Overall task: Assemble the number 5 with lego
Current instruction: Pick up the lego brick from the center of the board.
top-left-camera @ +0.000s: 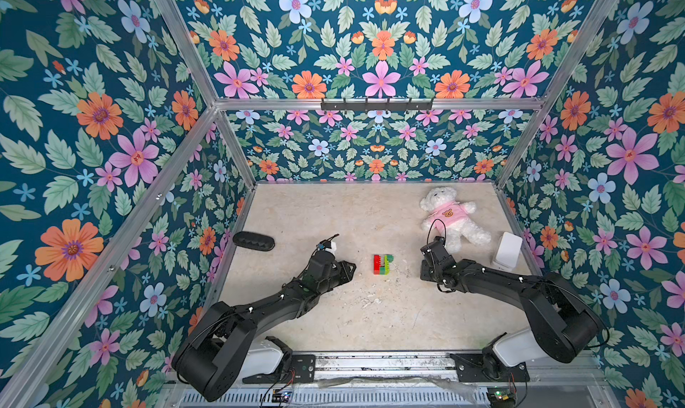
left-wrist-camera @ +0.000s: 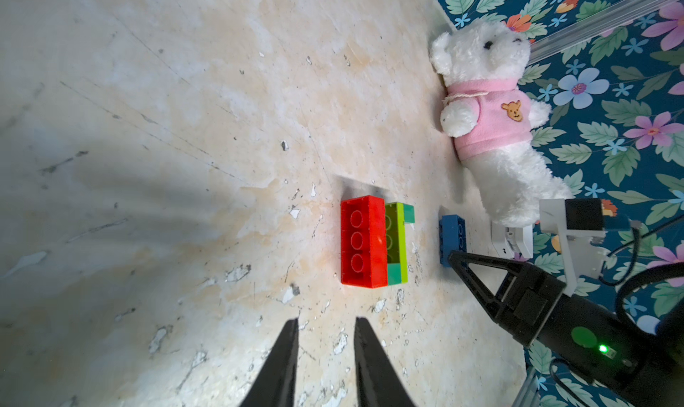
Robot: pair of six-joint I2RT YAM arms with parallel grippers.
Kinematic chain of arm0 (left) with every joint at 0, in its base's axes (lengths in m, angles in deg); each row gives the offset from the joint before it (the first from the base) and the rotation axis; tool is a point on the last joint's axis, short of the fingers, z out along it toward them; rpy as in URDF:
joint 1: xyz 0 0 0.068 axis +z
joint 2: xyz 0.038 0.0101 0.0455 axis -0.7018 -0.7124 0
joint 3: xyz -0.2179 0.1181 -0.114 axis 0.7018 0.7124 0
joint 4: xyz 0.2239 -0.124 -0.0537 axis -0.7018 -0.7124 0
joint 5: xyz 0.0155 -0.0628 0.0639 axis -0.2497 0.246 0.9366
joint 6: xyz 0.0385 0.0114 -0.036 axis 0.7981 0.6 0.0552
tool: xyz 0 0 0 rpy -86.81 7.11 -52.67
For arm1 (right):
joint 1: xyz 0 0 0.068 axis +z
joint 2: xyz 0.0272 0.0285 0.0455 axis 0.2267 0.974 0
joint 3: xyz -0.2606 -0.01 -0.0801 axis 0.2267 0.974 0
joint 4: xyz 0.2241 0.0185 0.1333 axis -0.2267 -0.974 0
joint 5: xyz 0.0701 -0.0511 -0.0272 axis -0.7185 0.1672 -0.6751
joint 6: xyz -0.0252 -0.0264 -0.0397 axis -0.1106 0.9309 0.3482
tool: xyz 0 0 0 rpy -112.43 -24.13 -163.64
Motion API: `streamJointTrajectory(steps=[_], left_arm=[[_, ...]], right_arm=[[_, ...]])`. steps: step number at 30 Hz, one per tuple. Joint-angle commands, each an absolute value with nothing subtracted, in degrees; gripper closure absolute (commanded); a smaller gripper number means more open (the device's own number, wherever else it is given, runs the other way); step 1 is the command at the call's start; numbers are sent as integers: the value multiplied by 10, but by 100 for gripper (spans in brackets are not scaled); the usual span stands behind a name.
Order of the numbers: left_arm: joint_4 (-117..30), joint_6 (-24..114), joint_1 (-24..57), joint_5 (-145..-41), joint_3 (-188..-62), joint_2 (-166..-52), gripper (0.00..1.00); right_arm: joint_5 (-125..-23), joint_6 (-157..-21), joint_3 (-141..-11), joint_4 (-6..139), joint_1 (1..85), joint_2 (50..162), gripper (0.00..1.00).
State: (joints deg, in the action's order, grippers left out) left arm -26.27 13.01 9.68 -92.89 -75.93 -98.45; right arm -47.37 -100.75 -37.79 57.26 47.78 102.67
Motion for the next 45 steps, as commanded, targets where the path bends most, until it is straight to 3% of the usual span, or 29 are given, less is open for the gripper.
streamJointTrajectory(steps=[1, 7, 11, 18, 24, 26, 27, 30, 31, 36, 45], left_arm=[[-278, 136, 97, -925, -776, -978, 65], [-315, 134, 98, -938, -836, -974, 48], [-337, 123, 98, -961, -887, -976, 36], [-348, 131, 98, -995, -966, -979, 29], [-358, 173, 98, -1029, -1014, -987, 23], [-365, 195, 99, -1036, -1027, -989, 21], [-366, 205, 101, -1045, -1031, -992, 19], [-355, 218, 102, -1077, -1038, -1003, 18], [-346, 217, 103, -1091, -1038, -1007, 18], [-354, 225, 111, -1099, -1038, -1014, 20], [-372, 212, 206, -1089, -972, -952, 21]], right_arm=[[-441, -987, -383, 559, 498, 1008, 79], [-318, -945, -400, 561, 599, 966, 81], [-172, -923, -407, 570, 676, 952, 82], [88, -847, -423, 619, 778, 991, 82], [262, -771, -442, 663, 818, 1068, 82], [305, -831, -466, 590, 823, 1091, 82], [329, -934, -499, 476, 826, 1107, 82], [343, -1416, -629, -25, 836, 1220, 81], [341, -1515, -660, -126, 838, 1256, 81], [342, -1531, -702, -131, 855, 1326, 80], [272, -1549, -699, -129, 856, 1218, 78]])
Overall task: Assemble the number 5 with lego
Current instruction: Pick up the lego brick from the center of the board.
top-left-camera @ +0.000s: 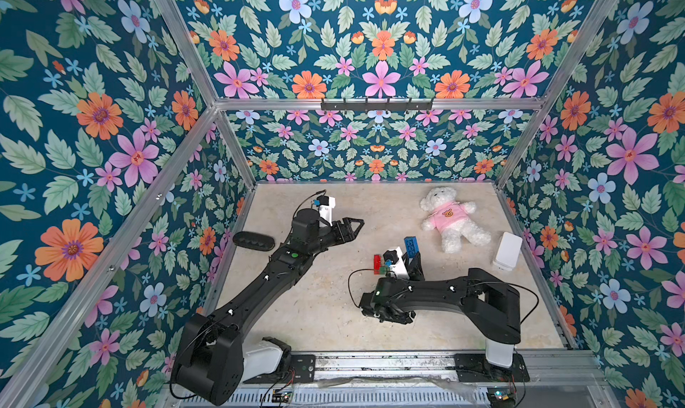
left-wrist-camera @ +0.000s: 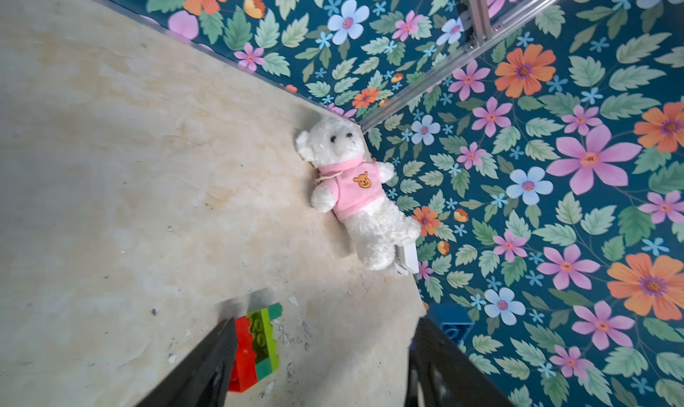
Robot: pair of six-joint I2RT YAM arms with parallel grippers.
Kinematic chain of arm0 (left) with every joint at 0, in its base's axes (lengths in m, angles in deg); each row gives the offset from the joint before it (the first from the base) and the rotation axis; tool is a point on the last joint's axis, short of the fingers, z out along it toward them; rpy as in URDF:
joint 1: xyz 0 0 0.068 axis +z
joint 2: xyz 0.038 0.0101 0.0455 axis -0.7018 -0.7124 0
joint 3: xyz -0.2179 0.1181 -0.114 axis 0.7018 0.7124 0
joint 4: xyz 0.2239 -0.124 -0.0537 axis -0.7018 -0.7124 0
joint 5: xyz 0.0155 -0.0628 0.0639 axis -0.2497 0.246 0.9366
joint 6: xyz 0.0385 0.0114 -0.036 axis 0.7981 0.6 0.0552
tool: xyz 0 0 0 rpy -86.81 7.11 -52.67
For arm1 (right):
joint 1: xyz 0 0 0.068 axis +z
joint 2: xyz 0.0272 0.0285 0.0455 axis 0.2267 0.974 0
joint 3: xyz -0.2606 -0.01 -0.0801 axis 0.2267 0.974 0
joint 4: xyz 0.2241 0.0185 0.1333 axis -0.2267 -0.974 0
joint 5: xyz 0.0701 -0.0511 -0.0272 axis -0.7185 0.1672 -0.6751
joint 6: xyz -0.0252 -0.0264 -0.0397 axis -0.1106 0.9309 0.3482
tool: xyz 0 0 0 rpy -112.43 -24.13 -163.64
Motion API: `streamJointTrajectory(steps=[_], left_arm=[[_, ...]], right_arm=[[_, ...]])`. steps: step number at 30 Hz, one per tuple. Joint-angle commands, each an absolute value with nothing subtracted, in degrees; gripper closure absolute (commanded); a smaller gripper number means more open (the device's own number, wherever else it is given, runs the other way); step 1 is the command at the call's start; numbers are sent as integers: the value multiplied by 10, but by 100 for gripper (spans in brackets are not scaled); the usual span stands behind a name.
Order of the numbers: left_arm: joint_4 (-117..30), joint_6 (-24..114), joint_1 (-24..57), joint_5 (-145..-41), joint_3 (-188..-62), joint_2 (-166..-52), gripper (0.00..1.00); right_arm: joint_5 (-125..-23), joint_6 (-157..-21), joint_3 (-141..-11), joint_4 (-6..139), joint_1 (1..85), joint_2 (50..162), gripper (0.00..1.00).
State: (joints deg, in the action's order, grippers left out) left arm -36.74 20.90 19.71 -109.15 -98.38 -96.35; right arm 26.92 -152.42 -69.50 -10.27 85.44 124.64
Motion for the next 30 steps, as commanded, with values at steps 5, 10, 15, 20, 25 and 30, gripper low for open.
streamJointTrajectory(steps=[5, 10, 15, 20, 25, 30], left_arm=[[-338, 188, 206, -1088, -937, -952, 22], [-317, 176, 204, -1084, -910, -936, 23], [-271, 174, 200, -1098, -875, -901, 23], [-220, 176, 199, -1134, -863, -892, 22], [-184, 181, 200, -1179, -879, -901, 21], [-75, 141, 200, -1238, -876, -924, 19]], right_arm=[[133, -1141, -642, 213, 846, 1081, 78], [-82, -970, -519, 501, 778, 878, 79], [-430, -973, -464, 631, 672, 786, 79], [-676, -1037, -407, 738, 583, 742, 80], [-835, -1078, -380, 814, 542, 733, 79], [-936, -1122, -353, 912, 532, 744, 78]])
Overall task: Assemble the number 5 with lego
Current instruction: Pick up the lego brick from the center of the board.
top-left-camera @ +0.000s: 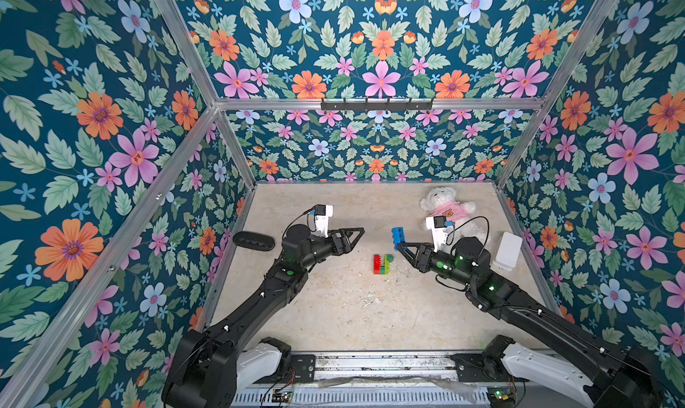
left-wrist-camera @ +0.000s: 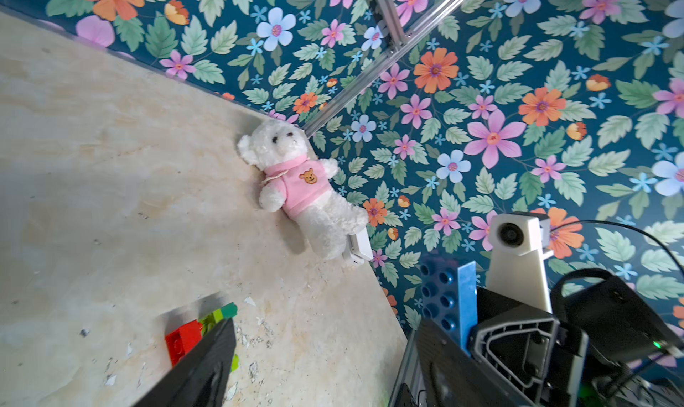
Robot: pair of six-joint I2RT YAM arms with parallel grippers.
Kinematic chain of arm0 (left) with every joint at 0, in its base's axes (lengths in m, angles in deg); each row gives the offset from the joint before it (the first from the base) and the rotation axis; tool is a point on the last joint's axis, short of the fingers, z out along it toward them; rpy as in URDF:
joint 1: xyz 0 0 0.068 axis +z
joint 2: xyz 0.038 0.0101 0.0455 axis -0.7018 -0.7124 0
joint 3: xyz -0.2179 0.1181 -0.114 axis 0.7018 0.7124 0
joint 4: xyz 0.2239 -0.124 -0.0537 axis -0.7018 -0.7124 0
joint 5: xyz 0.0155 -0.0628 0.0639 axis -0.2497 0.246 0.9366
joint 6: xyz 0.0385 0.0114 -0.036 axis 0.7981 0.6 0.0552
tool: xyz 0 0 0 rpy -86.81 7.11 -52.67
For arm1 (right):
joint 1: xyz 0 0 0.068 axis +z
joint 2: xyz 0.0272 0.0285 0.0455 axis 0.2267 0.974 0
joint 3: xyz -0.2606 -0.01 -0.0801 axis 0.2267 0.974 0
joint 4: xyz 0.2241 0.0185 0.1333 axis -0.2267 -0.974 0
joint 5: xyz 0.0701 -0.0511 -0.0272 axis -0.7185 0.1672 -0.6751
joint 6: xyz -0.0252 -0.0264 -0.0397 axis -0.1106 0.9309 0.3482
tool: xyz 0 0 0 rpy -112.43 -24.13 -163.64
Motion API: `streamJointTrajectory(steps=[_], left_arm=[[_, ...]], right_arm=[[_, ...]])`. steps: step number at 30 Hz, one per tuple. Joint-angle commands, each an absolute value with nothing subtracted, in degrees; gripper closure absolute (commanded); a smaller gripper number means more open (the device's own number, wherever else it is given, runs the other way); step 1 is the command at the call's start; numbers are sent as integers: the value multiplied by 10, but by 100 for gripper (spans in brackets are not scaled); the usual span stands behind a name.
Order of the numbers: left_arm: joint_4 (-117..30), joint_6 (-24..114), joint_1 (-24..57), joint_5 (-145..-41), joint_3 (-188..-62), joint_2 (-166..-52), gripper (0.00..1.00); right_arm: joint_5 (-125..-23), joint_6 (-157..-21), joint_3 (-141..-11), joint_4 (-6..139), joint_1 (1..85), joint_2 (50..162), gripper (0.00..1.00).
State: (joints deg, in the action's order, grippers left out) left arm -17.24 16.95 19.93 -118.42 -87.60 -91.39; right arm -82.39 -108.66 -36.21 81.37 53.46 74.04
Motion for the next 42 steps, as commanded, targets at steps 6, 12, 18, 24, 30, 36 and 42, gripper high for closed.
streamJointTrajectory(steps=[6, 12, 18, 24, 30, 36, 42], left_arm=[[22, 109, 180, -1294, -884, -942, 15], [8, 142, 152, -1327, -911, -953, 14], [0, 152, 121, -1337, -928, -975, 17], [40, 126, 119, -1345, -922, -977, 32], [110, 78, 111, -1365, -915, -986, 53], [126, 67, 103, -1369, -913, -984, 78], [57, 88, 106, -1344, -927, -984, 93]], right_arm=[[-1014, -1183, -329, 1016, 521, 766, 77], [-1050, -1216, -314, 1080, 522, 778, 77], [-1063, -1233, -311, 1108, 522, 779, 77], [-1075, -1255, -302, 1148, 521, 784, 78], [-1084, -1272, -298, 1177, 517, 788, 78], [-1089, -1286, -294, 1196, 506, 791, 73], [-1079, -1263, -298, 1140, 488, 772, 51]])
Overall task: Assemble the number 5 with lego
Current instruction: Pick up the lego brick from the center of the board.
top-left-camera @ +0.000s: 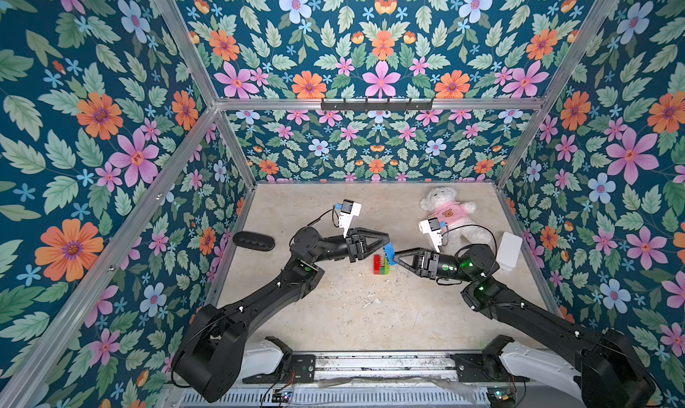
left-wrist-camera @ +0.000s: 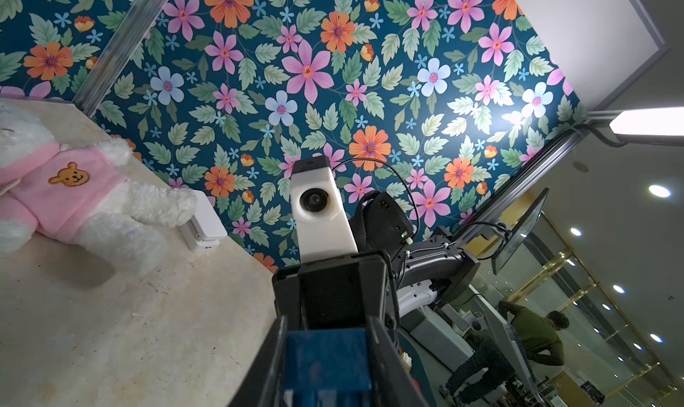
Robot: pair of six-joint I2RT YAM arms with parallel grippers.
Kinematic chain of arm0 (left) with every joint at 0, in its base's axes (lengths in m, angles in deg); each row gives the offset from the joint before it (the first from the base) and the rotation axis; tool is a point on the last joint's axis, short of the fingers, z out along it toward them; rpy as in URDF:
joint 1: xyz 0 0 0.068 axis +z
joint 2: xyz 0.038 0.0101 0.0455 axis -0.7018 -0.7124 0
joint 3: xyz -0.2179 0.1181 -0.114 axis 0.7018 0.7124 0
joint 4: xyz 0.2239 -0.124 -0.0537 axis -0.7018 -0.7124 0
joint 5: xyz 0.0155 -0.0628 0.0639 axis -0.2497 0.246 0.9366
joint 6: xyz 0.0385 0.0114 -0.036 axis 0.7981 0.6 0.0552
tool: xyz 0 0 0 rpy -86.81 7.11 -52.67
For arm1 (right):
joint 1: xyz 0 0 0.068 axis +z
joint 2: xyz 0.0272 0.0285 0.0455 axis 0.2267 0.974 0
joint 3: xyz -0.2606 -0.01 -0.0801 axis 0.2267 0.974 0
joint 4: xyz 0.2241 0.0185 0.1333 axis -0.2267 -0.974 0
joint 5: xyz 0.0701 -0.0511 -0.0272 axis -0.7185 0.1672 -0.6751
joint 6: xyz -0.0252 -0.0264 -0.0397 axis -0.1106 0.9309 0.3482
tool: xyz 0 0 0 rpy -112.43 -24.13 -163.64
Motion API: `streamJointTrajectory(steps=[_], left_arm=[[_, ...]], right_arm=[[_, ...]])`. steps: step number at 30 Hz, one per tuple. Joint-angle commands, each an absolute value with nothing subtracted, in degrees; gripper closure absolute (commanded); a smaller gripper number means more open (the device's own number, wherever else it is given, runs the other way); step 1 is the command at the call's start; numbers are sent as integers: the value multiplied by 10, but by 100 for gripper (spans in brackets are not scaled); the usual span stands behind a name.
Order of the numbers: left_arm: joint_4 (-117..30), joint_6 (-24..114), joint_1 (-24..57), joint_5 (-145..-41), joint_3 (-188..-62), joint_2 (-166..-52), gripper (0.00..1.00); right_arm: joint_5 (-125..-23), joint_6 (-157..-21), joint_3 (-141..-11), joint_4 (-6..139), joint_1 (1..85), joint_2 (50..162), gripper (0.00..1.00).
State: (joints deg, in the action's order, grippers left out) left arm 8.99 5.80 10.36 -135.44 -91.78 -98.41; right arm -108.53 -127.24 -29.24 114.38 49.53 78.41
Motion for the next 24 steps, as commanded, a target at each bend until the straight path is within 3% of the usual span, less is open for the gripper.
streamJointTrajectory(steps=[1, 8, 11, 16, 20, 24], left_arm=[[44, 94, 106, -1340, -930, -985, 94], [9, 91, 112, -1305, -941, -1002, 100], [-162, 154, 120, -1235, -980, -1003, 100], [-352, 177, 135, -1120, -1038, -1025, 99], [-429, 157, 140, -1073, -1073, -1043, 99], [-481, 146, 141, -1056, -1104, -1048, 100]], right_arm=[[-1077, -1258, -298, 1130, 486, 766, 51], [-1043, -1200, -315, 1014, 472, 743, 46], [-938, -1092, -365, 808, 473, 719, 42], [-711, -987, -424, 609, 498, 700, 35], [-472, -919, -467, 530, 620, 745, 35], [-297, -849, -471, 551, 740, 794, 33]])
